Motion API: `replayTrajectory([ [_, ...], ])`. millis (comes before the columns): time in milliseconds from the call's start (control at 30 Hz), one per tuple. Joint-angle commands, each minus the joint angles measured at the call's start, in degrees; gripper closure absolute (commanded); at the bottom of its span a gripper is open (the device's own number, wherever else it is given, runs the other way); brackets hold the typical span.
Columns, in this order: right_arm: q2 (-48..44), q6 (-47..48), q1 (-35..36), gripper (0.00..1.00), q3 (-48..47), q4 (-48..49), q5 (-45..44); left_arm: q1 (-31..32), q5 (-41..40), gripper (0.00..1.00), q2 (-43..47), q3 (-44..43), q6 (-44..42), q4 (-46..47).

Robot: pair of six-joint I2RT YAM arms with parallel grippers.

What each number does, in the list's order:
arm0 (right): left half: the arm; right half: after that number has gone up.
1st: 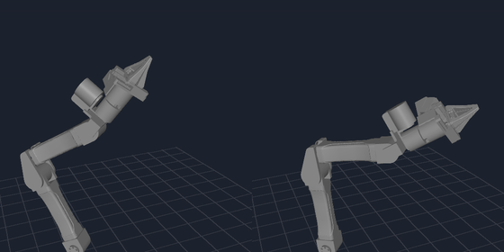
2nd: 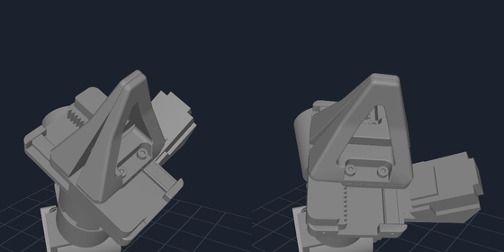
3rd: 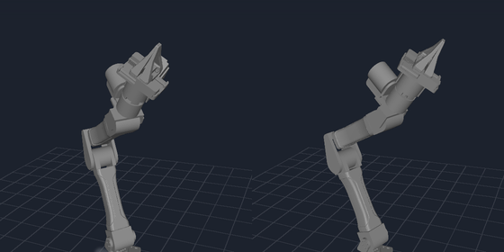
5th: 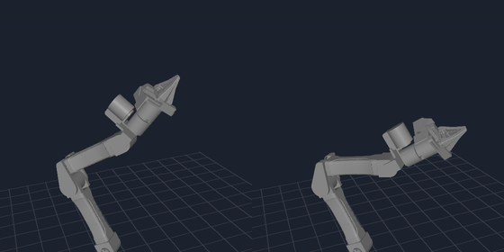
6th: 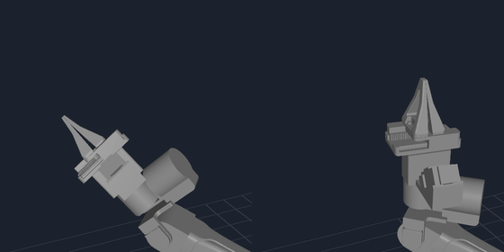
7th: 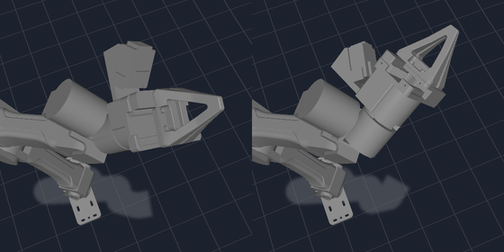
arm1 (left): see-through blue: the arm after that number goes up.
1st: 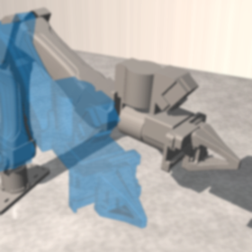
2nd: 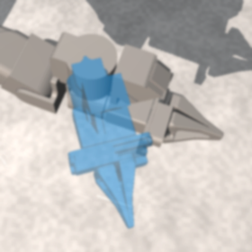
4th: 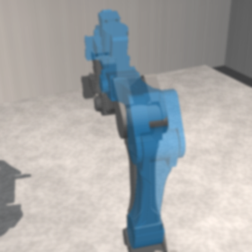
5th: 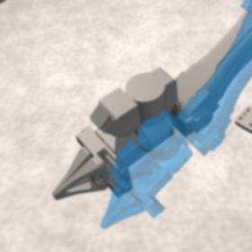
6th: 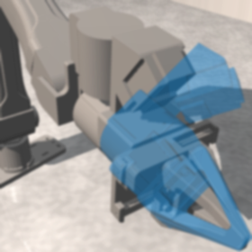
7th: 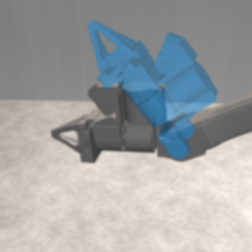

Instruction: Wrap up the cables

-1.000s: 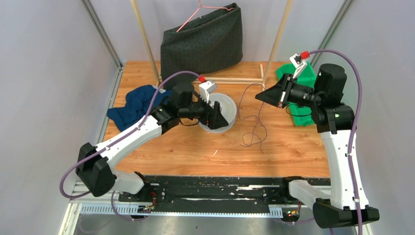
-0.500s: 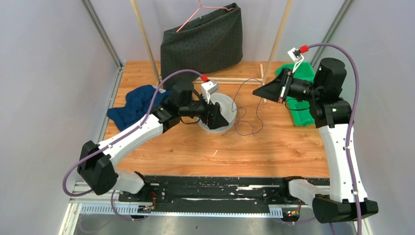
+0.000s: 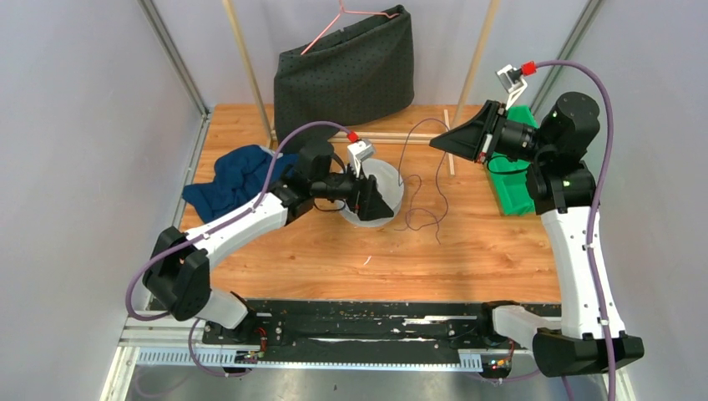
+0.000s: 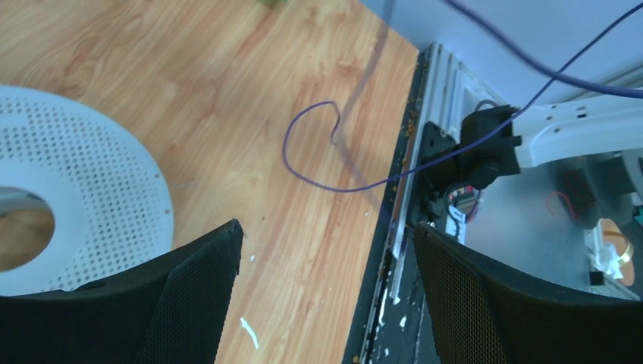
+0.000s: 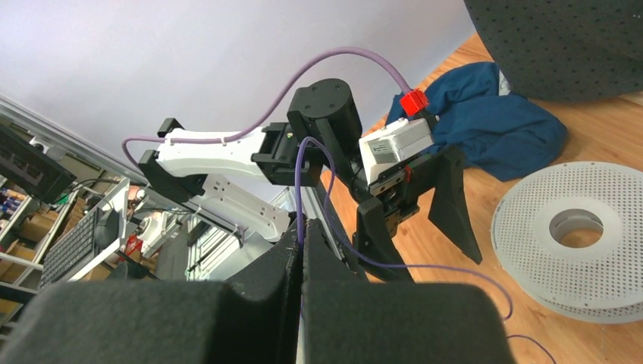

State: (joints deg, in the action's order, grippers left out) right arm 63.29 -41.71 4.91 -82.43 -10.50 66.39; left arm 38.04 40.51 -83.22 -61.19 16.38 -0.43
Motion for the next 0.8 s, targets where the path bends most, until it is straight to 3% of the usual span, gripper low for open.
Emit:
replayTrajectory([
  [0, -0.09, -4.51, 0.98, 0.99, 0.39, 6.38, 2.60, 0.01, 3.93, 0.14, 0.48, 2.35, 8.08, 15.82],
  [167, 0.08, -9.01, 0.98, 0.99, 1.20, 12.81, 2.25, 0.09, 1.35, 0.14, -1.61, 3.53, 11.11, 22.71],
  [367, 0.13, -10.17, 1.00, 0.99, 0.94, 13.84, 1.95, 0.02, -0.82, 0.15, -3.71, 2.81, 12.70, 26.11],
  [767, 0.23, -11.45, 1.25, 0.99, 1.53, 15.49, 1.46, 1.18, 3.90, 0.16, -8.10, 0.52, 17.07, 32.29],
])
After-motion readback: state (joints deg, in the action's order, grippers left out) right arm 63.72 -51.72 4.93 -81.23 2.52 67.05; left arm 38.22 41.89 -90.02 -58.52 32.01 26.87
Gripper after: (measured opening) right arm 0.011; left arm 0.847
